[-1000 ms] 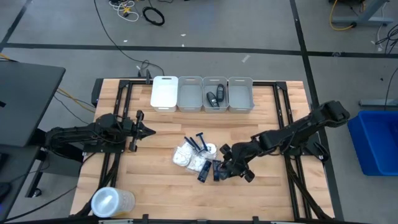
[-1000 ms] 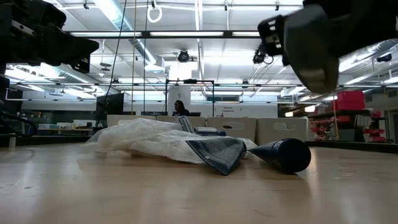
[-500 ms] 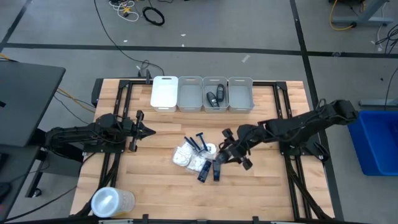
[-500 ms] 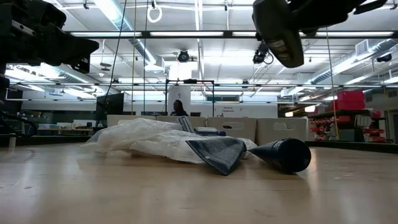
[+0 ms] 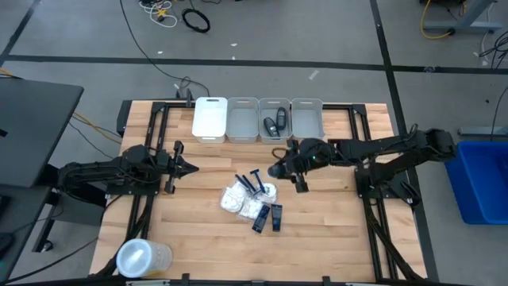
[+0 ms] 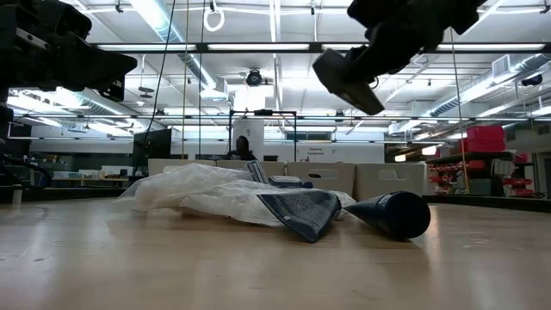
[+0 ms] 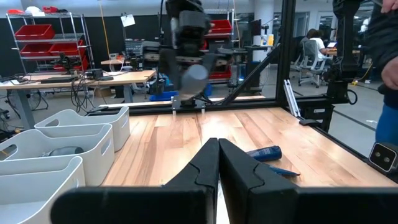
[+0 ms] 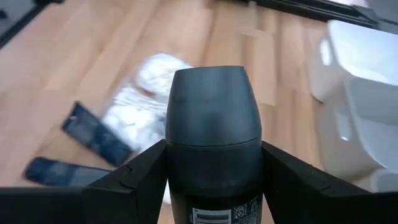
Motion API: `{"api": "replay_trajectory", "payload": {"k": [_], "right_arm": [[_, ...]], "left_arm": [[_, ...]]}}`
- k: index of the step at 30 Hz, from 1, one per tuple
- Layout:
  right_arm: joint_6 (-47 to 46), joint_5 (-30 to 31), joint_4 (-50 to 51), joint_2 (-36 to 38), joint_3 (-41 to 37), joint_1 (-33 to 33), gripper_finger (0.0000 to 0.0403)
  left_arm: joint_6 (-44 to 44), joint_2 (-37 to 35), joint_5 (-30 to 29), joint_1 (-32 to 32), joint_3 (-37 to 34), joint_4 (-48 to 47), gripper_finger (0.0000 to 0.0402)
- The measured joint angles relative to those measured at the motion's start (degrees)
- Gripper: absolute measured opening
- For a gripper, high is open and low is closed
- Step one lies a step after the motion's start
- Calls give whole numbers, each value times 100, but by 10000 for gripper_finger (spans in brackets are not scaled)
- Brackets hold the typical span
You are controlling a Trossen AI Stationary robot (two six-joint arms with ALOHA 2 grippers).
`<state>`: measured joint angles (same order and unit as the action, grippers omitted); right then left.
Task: Pick & Place Travel size toiletries
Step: Put the gray deodorant into the middle gray bin
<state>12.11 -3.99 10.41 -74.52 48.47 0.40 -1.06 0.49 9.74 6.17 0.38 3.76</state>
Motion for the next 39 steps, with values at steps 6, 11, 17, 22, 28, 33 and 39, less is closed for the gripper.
{"api": "replay_trajectory", "payload": {"k": [6, 11, 17, 22, 28, 33, 39], "right_arm": [[-270, 247, -110, -43, 0, 429, 223], [-768, 672, -461, -275, 2, 729, 228], [-1449, 1305, -949, -591, 2, 1084, 219], [-2011, 1725, -1131, -844, 2, 1418, 231], [-2376, 2021, -1248, -1056, 2, 1815, 226], [-2377, 2050, -1510, -1104, 2, 2149, 223], [-2371, 2046, -2005, -1104, 2, 2461, 237]], "left_arm": [[0, 0, 0, 1, 0, 0, 16], [0, 0, -2, 2, -2, 1, 16], [0, -1, -1, 1, 1, -2, 16], [0, -2, 0, 2, 1, 2, 16], [0, -2, 0, 0, 0, 1, 16], [0, 0, 0, 2, 1, 0, 16], [0, 0, 0, 1, -1, 0, 16]]}}
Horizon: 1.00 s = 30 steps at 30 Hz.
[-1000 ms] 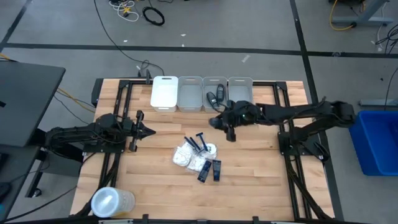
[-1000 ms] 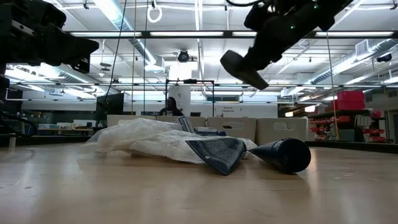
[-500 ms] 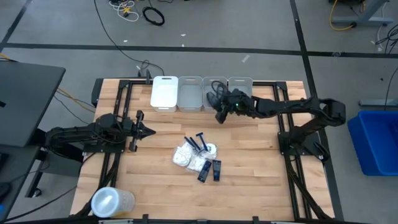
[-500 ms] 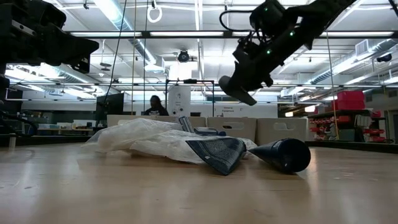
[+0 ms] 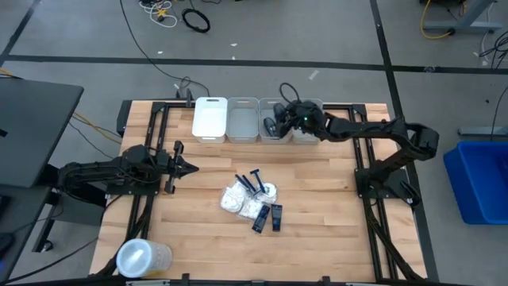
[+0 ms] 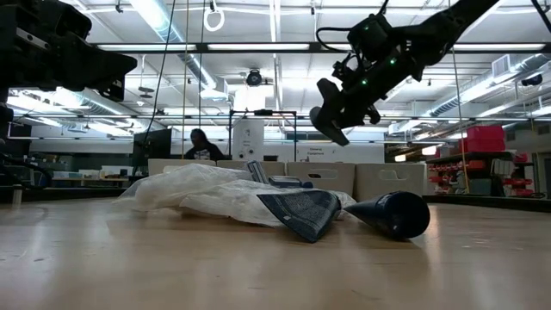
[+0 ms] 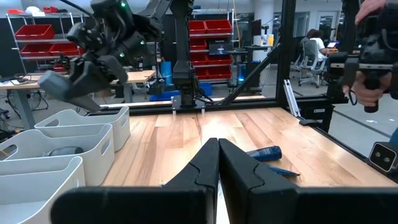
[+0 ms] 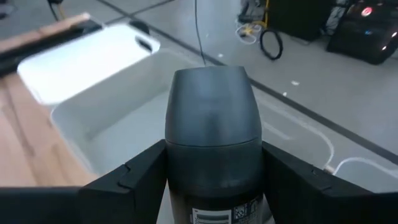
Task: Pick & Place Travel size toiletries
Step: Put the gray deodorant into the middle gray bin
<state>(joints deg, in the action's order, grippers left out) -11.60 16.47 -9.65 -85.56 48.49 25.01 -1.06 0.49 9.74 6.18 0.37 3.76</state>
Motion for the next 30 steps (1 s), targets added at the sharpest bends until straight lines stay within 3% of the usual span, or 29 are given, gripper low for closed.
{"api": "replay_trajectory", "payload": {"k": [10, 17, 25, 30], "right_arm": [[1, -11, -219, -134, 24, 230, 227], [3, -359, -180, -659, 571, 287, 243], [3, -338, 88, -1178, 970, 437, 225], [3, -361, 91, -1323, 997, 463, 244]], "left_arm": [[0, -2, -2, -1, 2, 1, 16], [0, -1, -1, 0, 1, 1, 16], [0, -2, 0, 2, 0, 0, 16], [0, 0, 0, 1, 1, -2, 16]]}}
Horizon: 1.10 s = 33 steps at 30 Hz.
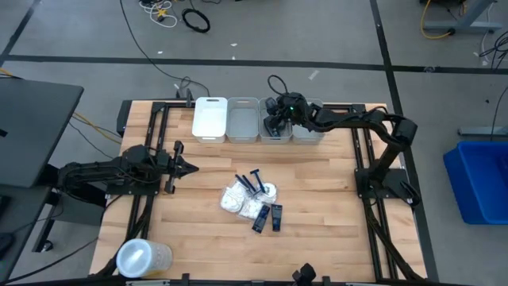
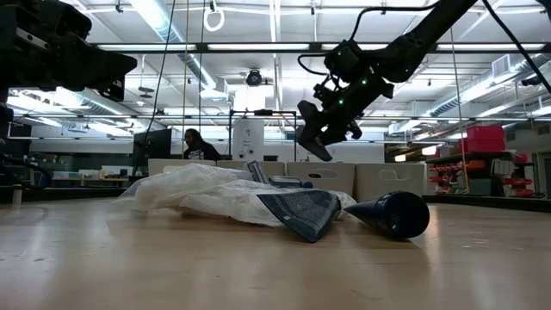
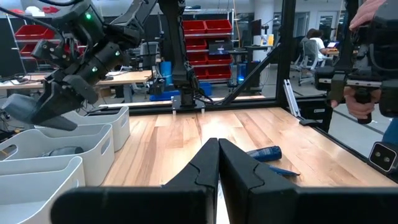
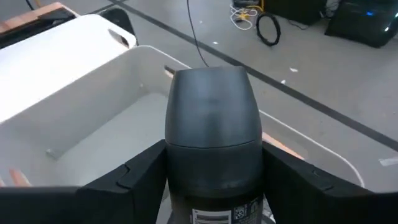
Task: Pick & Place Travel size toiletries
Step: Put the gray deodorant into the middle gray bin, then put the blue shave cream into the right gray bin
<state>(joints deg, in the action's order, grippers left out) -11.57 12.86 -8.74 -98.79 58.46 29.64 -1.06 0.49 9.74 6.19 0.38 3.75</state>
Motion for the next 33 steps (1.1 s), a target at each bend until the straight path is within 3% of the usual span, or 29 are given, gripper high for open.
{"api": "replay_trajectory", "payload": {"k": [21, 33], "right_arm": [[0, 40, 490, -65, 0, 84, 274], [111, -457, 594, 262, 0, -48, 272]], "left_arm": [[0, 0, 0, -1, 1, 2, 16], [0, -2, 0, -1, 1, 2, 16]]}}
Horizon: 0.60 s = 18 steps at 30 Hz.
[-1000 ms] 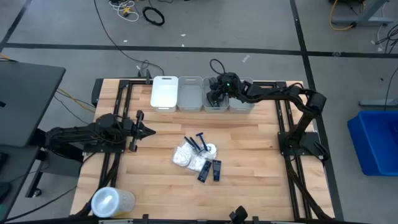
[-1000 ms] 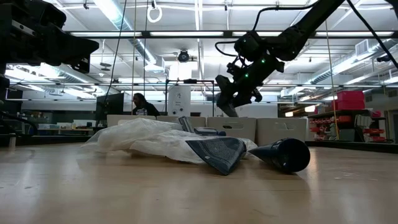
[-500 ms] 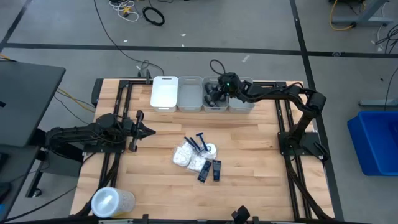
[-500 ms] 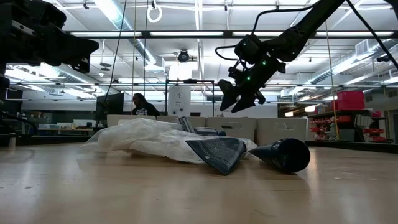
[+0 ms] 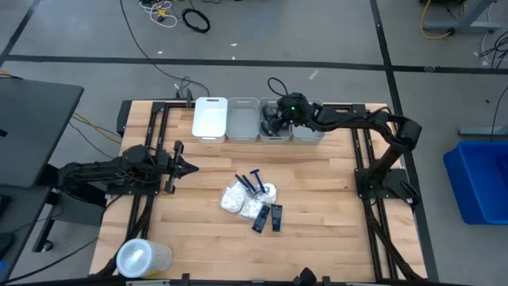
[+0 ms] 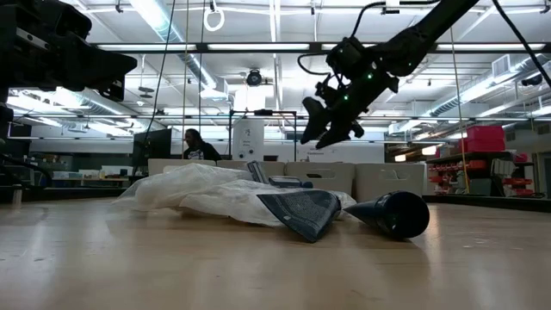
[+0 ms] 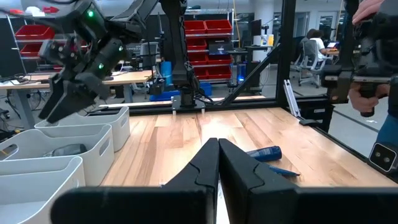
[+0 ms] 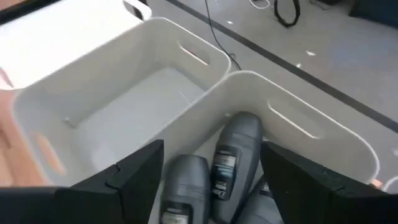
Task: Pick & Place Travel size toiletries
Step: Put the blue shave cream into the right gray bin
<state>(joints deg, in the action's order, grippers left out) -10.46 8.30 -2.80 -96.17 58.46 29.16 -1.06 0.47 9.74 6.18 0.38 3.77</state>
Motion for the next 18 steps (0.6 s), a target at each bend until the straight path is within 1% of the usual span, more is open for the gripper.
{"api": "replay_trajectory", "payload": {"k": [5, 9, 15, 18], "right_arm": [[422, -94, 0, 299, 0, -185, 262], [526, -110, 4, 461, 0, -349, 254], [794, -103, 66, 550, 0, -601, 244], [1036, -271, 140, 550, 0, -781, 240]], "left_arm": [[0, 2, 0, 1, -1, 0, 16], [0, 1, 0, 1, -1, 0, 16], [0, 0, 0, 1, -1, 0, 16], [0, 2, 0, 0, -1, 0, 16]]}}
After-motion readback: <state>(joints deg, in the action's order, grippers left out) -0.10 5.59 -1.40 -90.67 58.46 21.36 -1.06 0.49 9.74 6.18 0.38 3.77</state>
